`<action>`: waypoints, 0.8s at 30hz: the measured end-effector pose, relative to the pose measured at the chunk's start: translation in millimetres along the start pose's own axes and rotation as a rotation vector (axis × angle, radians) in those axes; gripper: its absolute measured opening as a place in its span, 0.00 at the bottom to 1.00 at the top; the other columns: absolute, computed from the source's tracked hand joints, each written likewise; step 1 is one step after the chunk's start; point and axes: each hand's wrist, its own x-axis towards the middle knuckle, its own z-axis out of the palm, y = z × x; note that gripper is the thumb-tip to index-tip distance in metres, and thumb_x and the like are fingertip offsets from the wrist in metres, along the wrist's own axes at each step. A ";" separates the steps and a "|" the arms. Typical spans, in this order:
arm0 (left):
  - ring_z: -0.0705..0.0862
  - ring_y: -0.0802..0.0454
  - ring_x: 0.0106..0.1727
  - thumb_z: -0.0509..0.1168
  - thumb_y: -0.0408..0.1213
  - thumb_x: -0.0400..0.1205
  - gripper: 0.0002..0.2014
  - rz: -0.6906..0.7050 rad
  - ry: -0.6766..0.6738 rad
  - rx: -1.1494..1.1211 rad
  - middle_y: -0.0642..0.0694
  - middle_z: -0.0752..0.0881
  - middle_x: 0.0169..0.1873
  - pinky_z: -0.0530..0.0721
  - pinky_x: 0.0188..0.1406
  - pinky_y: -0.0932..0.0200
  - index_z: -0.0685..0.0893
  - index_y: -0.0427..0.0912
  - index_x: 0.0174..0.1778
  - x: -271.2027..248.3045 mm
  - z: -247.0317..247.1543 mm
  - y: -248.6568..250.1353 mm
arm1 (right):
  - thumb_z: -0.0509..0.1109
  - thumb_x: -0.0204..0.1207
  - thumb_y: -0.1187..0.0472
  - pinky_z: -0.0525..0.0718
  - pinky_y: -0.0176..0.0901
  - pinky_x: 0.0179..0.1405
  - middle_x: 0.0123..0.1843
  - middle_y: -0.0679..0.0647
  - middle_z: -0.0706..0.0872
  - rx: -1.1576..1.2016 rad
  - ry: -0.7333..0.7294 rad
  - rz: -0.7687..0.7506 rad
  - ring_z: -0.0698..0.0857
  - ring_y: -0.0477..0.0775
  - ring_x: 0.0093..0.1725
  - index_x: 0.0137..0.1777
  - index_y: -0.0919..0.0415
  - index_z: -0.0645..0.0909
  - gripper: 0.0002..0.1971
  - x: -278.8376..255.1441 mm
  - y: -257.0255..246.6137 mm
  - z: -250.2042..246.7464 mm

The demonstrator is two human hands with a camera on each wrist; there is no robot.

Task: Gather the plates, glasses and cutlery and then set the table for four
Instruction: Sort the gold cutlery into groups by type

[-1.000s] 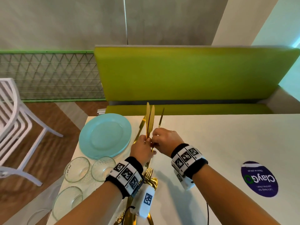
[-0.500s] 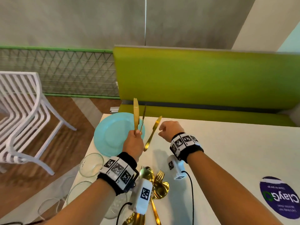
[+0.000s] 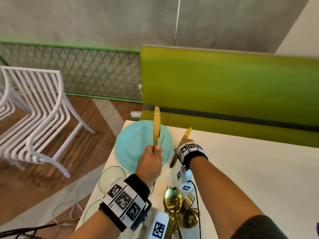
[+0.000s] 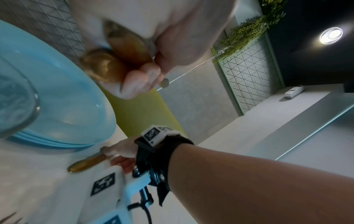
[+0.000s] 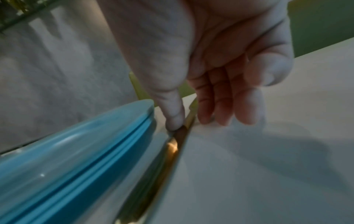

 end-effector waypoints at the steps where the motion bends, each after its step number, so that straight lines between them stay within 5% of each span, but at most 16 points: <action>1: 0.68 0.48 0.27 0.53 0.45 0.85 0.12 -0.019 -0.001 -0.035 0.46 0.73 0.28 0.68 0.31 0.54 0.74 0.46 0.38 0.6 -0.3 -0.3 | 0.70 0.72 0.64 0.87 0.47 0.53 0.56 0.60 0.87 0.023 -0.017 0.024 0.87 0.60 0.54 0.65 0.69 0.76 0.21 4.2 1.7 0.5; 5: 0.69 0.51 0.27 0.52 0.46 0.86 0.12 -0.021 -0.014 0.000 0.47 0.73 0.28 0.69 0.34 0.54 0.74 0.48 0.39 -0.4 2.9 0.8 | 0.68 0.73 0.66 0.84 0.44 0.52 0.58 0.62 0.85 -0.056 0.017 0.046 0.86 0.60 0.57 0.76 0.75 0.61 0.32 5.9 15.6 0.2; 11: 0.70 0.52 0.27 0.52 0.46 0.86 0.12 -0.024 -0.044 0.016 0.48 0.73 0.28 0.69 0.28 0.59 0.75 0.46 0.41 -5.3 14.0 1.4 | 0.62 0.75 0.64 0.81 0.43 0.58 0.68 0.58 0.78 -0.202 0.029 -0.009 0.80 0.60 0.66 0.68 0.62 0.77 0.21 7.9 55.4 2.7; 15: 0.67 0.53 0.25 0.52 0.41 0.86 0.12 -0.077 -0.108 -0.042 0.48 0.70 0.27 0.69 0.26 0.58 0.73 0.47 0.37 -15.9 24.2 10.0 | 0.67 0.77 0.58 0.83 0.42 0.46 0.55 0.56 0.86 0.094 0.037 0.142 0.86 0.59 0.57 0.48 0.60 0.84 0.07 -1.8 77.6 -1.7; 17: 0.66 0.54 0.25 0.51 0.38 0.87 0.11 -0.101 -0.139 -0.093 0.48 0.70 0.27 0.65 0.23 0.63 0.73 0.46 0.40 -22.7 30.5 15.1 | 0.67 0.77 0.58 0.83 0.42 0.35 0.44 0.57 0.89 0.377 -0.032 0.208 0.89 0.58 0.46 0.36 0.62 0.83 0.11 -10.4 88.5 -5.3; 20: 0.68 0.53 0.28 0.50 0.35 0.86 0.08 -0.059 -0.157 -0.035 0.47 0.71 0.30 0.68 0.25 0.62 0.73 0.44 0.45 -30.6 46.9 13.6 | 0.66 0.77 0.66 0.77 0.38 0.22 0.38 0.59 0.88 0.932 -0.043 0.184 0.82 0.53 0.27 0.35 0.63 0.83 0.10 -47.3 98.9 -9.8; 24: 0.71 0.52 0.31 0.50 0.33 0.85 0.07 -0.073 -0.217 0.039 0.47 0.74 0.33 0.72 0.31 0.61 0.73 0.44 0.50 -49.1 74.2 -0.7 | 0.65 0.78 0.68 0.74 0.37 0.20 0.34 0.58 0.86 1.235 0.019 0.146 0.78 0.50 0.21 0.41 0.66 0.83 0.07 -115.5 100.8 -8.3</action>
